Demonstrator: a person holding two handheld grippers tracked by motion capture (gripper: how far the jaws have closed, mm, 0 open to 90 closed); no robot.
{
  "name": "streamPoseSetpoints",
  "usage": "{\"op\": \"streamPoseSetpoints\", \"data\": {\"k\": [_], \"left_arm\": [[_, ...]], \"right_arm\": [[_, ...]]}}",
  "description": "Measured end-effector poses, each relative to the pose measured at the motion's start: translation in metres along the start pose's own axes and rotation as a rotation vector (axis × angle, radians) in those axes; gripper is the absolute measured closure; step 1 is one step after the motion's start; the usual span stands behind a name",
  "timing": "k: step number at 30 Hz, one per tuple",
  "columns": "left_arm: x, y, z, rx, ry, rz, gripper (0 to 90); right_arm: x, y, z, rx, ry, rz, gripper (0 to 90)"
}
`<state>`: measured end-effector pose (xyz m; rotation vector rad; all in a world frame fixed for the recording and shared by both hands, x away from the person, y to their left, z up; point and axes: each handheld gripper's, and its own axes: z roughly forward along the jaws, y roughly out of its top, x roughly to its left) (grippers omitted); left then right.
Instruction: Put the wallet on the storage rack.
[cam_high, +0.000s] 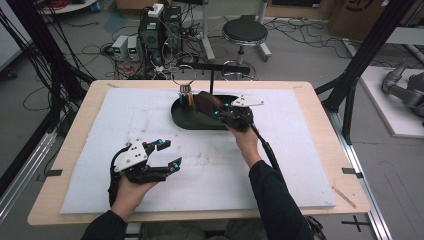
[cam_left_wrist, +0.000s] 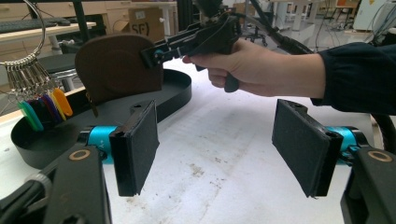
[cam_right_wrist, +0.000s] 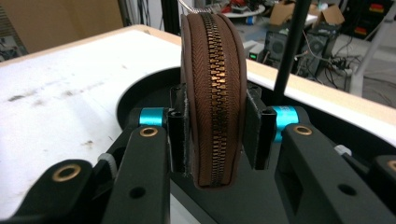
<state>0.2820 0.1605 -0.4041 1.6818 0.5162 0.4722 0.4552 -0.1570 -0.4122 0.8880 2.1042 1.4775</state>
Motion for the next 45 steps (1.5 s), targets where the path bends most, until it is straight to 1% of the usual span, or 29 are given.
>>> {"op": "streamPoseSetpoints", "data": {"k": [2,6,8,11,14,16,17,19,22,23,25,26,30,31,34,36,38,40,43,44,45], "left_arm": [[0.0,0.0,0.0,0.001,-0.002,-0.001,31.4],[0.0,0.0,0.0,0.0,-0.008,0.004,31.4],[0.0,0.0,0.0,-0.002,-0.011,0.001,31.4],[-0.001,-0.001,0.0,-0.005,-0.012,-0.002,31.4],[0.0,-0.001,-0.001,-0.002,-0.013,0.006,31.4],[0.0,-0.001,-0.001,-0.002,-0.012,0.004,31.4],[0.0,-0.001,-0.002,-0.001,-0.011,0.004,31.4],[0.0,-0.001,-0.002,-0.003,-0.014,0.002,31.4],[0.001,-0.001,-0.002,-0.004,-0.016,0.006,31.4],[0.001,-0.001,-0.002,-0.004,-0.016,0.006,31.4],[0.001,-0.001,-0.001,-0.003,-0.017,0.006,31.4],[0.0,-0.001,-0.001,-0.003,-0.016,0.007,31.4],[0.0,-0.001,-0.002,-0.003,-0.016,0.004,31.4],[0.0,-0.001,-0.002,-0.002,-0.015,0.004,31.4],[0.0,-0.001,-0.002,-0.002,-0.014,0.005,31.4],[0.0,-0.001,-0.002,-0.001,-0.015,0.006,31.4],[0.001,-0.002,-0.001,0.001,-0.017,0.005,31.4],[0.001,-0.002,-0.001,0.003,-0.019,0.006,31.4],[0.001,-0.002,-0.001,0.004,-0.018,0.006,31.1],[0.001,-0.002,-0.001,0.004,-0.019,0.006,31.0],[0.001,-0.002,-0.001,0.004,-0.019,0.007,31.0]], "right_arm": [[-0.002,-0.003,0.003,0.004,-0.007,-0.009,68.1],[-0.004,-0.008,0.008,0.015,-0.011,0.011,68.1],[-0.005,-0.01,0.011,0.023,-0.023,0.005,68.1],[-0.006,-0.012,0.011,0.015,-0.031,0.018,68.1],[-0.008,-0.012,0.012,0.017,-0.039,0.028,68.1],[-0.009,-0.013,0.012,0.017,-0.044,0.024,68.0],[-0.012,-0.015,0.012,0.038,-0.058,0.019,68.0],[-0.012,-0.017,0.012,0.051,-0.063,0.026,68.0],[-0.012,-0.02,0.013,0.067,-0.081,0.003,67.9],[-0.012,-0.02,0.014,0.065,-0.087,-0.008,67.8],[-0.011,-0.022,0.014,0.064,-0.089,-0.002,67.5],[-0.011,-0.022,0.015,0.061,-0.091,-0.01,67.3],[-0.011,-0.023,0.016,0.063,-0.093,-0.011,65.9],[-0.011,-0.024,0.016,0.072,-0.089,-0.003,64.8],[-0.013,-0.024,0.016,0.095,-0.104,0.0,62.7],[-0.014,-0.025,0.015,0.105,-0.114,-0.009,58.1],[-0.014,-0.025,0.015,0.106,-0.117,-0.01,55.7],[-0.013,-0.024,0.014,0.102,-0.125,-0.029,52.7],[-0.013,-0.022,0.013,0.107,-0.124,-0.039,52.2],[-0.012,-0.021,0.011,0.114,-0.142,-0.052,45.6],[-0.012,-0.02,0.01,0.113,-0.157,-0.045,42.4]]}}
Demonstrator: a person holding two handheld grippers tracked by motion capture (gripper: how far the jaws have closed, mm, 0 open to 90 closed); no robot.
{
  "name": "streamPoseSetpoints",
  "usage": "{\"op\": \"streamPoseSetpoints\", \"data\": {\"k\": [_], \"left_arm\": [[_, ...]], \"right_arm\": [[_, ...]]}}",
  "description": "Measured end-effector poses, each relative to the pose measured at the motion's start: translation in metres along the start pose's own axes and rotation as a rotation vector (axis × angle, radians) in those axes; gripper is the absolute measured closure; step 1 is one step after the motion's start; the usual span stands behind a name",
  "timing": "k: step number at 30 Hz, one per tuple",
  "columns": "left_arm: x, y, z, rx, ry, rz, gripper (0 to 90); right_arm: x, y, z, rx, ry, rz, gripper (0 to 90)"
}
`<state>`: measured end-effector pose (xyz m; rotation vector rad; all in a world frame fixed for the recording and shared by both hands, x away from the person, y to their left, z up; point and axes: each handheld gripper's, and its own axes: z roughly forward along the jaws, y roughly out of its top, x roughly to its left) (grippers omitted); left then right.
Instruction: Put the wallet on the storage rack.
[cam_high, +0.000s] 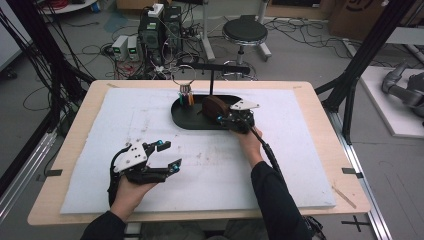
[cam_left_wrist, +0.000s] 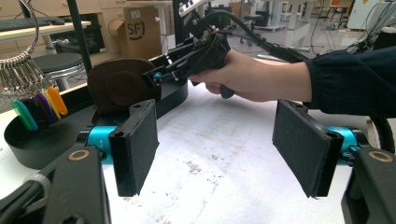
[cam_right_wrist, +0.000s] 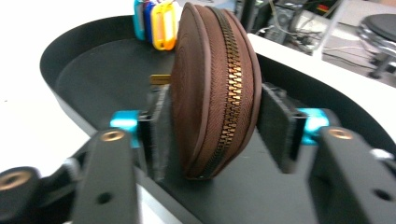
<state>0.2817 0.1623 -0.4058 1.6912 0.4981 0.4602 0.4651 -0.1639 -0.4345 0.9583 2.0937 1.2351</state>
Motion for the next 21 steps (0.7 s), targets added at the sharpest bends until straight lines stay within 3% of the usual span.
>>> {"op": "streamPoseSetpoints", "data": {"k": [4,7,9,12,20,21], "left_arm": [[0.0,0.0,0.0,0.001,0.001,0.002,31.0],[0.002,-0.001,-0.002,0.006,0.009,0.003,30.9],[0.002,-0.001,-0.002,0.005,0.012,0.003,30.9],[0.003,-0.001,-0.003,0.006,0.021,0.004,30.8],[0.01,-0.001,-0.002,0.02,0.05,0.008,30.7],[0.01,-0.001,-0.002,0.02,0.05,0.008,30.6]], "right_arm": [[-0.008,0.004,-0.011,-0.007,-0.02,0.039,35.6],[-0.013,0.006,-0.023,-0.019,-0.039,0.018,33.3],[-0.017,0.008,-0.032,-0.01,-0.022,0.024,31.8],[-0.02,0.007,-0.049,-0.055,-0.011,0.021,31.9],[-0.024,0.002,-0.098,-0.102,0.076,0.017,29.9],[-0.024,0.002,-0.098,-0.102,0.076,0.017,29.9]]}}
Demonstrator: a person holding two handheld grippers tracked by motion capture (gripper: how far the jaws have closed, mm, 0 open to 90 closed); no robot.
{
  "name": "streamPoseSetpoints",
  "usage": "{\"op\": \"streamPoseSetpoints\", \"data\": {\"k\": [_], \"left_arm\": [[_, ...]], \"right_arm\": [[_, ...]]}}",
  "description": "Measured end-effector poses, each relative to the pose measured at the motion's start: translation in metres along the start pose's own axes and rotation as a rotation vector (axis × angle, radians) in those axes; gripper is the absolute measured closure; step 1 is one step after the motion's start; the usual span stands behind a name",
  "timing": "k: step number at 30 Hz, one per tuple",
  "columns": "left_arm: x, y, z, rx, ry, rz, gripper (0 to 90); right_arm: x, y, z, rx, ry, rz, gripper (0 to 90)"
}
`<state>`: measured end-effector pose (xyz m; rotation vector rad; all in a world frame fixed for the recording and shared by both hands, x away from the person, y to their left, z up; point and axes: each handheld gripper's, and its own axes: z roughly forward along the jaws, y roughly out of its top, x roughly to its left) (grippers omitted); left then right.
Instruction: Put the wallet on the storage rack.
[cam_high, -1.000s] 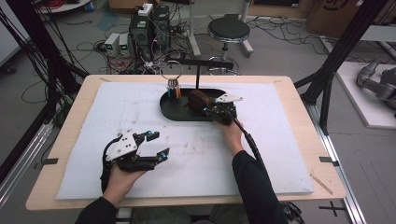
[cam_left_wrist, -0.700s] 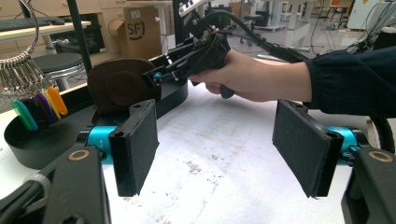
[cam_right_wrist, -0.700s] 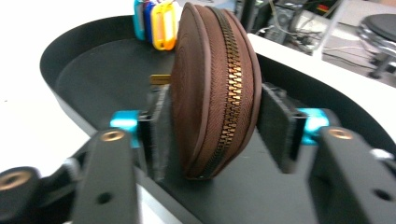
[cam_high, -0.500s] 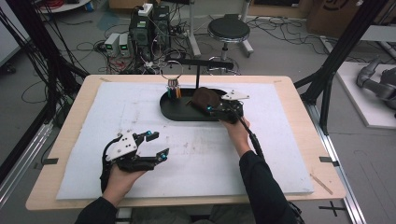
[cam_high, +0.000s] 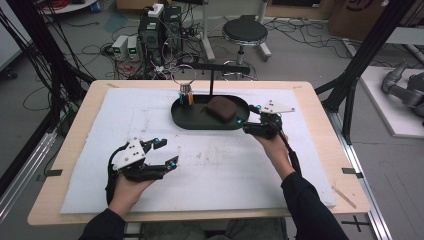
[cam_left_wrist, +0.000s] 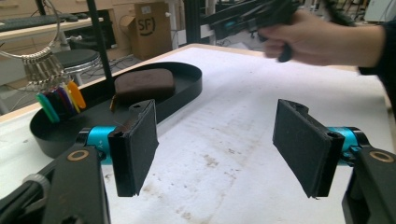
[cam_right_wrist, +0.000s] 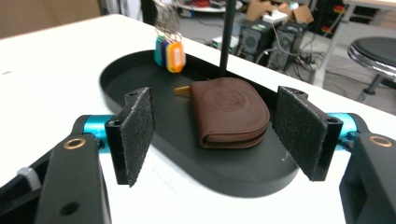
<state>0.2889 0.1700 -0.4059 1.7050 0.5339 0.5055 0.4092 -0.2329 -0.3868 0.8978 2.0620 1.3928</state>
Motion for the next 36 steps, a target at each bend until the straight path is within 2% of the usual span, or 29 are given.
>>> {"op": "streamPoseSetpoints", "data": {"k": [1,6,7,10,14,15,19,23,26,33,36], "left_arm": [[0.002,0.0,0.0,0.002,0.01,-0.002,30.5],[0.007,-0.001,-0.002,0.012,0.027,-0.006,30.0],[0.009,-0.001,-0.003,0.012,0.034,-0.008,30.0],[0.015,0.0,-0.008,0.012,0.067,-0.017,28.6],[0.021,-0.002,-0.012,0.015,0.089,-0.03,27.6],[0.026,-0.003,-0.015,0.023,0.105,-0.031,27.5],[0.03,-0.005,-0.02,0.031,0.126,-0.033,26.7],[0.036,-0.008,-0.027,0.036,0.151,-0.037,26.0],[0.039,-0.01,-0.029,0.04,0.171,-0.038,25.0],[0.045,-0.009,-0.032,0.05,0.192,-0.069,20.8],[0.045,-0.008,-0.033,0.06,0.196,-0.062,20.7]], "right_arm": [[0.0,-0.001,-0.016,-0.013,0.019,-0.003,28.0],[-0.001,-0.008,-0.045,-0.021,0.051,-0.004,21.0],[-0.001,-0.008,-0.045,-0.021,0.051,-0.004,21.0],[-0.004,-0.019,-0.067,-0.026,0.095,0.002,20.9],[-0.006,-0.028,-0.081,-0.025,0.105,0.0,20.9],[-0.008,-0.036,-0.089,-0.028,0.109,0.008,20.9],[-0.011,-0.044,-0.097,-0.022,0.1,0.006,20.8],[-0.023,-0.054,-0.105,-0.006,0.065,0.018,20.9],[-0.029,-0.056,-0.109,-0.006,0.037,0.045,20.9],[-0.032,-0.061,-0.11,-0.002,-0.006,0.076,20.9],[-0.032,-0.063,-0.11,0.004,-0.017,0.076,20.9]]}}
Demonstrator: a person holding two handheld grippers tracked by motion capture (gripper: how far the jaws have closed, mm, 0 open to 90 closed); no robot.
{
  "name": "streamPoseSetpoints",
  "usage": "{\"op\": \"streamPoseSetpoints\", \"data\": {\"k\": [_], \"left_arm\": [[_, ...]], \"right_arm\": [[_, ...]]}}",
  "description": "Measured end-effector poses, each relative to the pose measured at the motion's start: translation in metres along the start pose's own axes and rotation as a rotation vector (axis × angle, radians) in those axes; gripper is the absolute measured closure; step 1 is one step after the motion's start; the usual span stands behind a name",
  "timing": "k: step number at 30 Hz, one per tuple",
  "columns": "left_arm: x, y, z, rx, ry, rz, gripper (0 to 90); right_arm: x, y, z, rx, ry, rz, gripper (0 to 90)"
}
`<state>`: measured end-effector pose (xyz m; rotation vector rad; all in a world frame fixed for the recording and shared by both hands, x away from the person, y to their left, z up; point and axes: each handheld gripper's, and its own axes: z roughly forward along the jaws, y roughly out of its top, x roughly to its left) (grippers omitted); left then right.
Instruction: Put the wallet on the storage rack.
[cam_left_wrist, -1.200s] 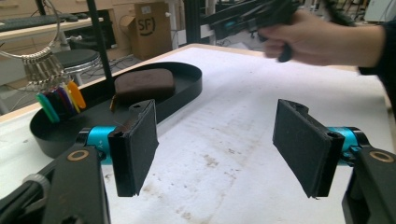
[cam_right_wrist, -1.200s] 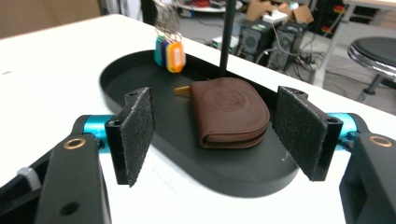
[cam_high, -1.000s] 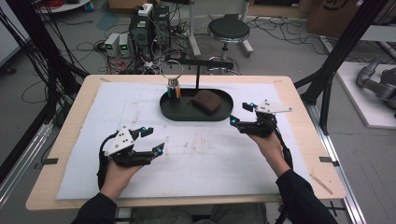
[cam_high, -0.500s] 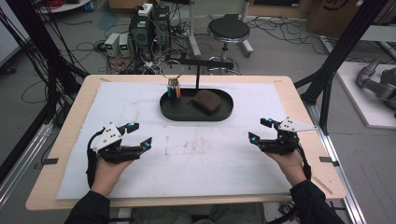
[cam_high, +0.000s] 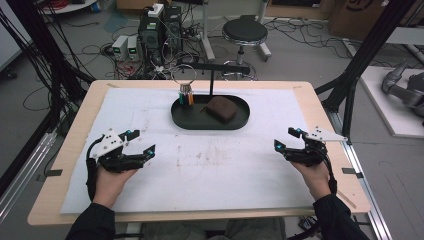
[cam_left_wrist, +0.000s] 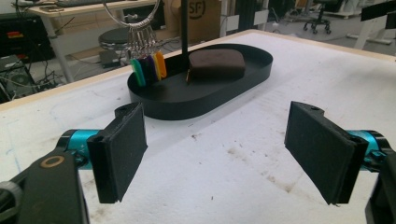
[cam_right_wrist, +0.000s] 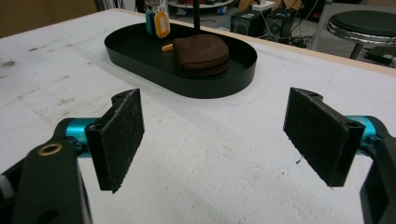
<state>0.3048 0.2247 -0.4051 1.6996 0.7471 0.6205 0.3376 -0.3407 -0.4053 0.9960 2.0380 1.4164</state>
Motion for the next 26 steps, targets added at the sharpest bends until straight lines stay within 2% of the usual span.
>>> {"op": "streamPoseSetpoints", "data": {"k": [4,11,21,26], "left_arm": [[-0.0011,0.0013,0.0,0.006,-0.01,0.016,20.8],[-0.0032,0.0033,0.0016,0.0,-0.023,0.018,20.8],[-0.0026,0.0031,0.0031,0.0,-0.023,0.015,20.8],[-0.0026,0.0028,0.0033,-0.003,-0.019,0.01,20.8]], "right_arm": [[-0.0013,-0.0004,-0.0013,-0.001,-0.019,0.007,20.9],[0.0005,-0.0007,-0.003,-0.007,-0.043,0.012,21.0],[0.0007,-0.0009,-0.0033,-0.004,-0.045,0.003,21.0],[-0.003,-0.0012,-0.0044,-0.007,-0.059,0.019,21.0]]}}
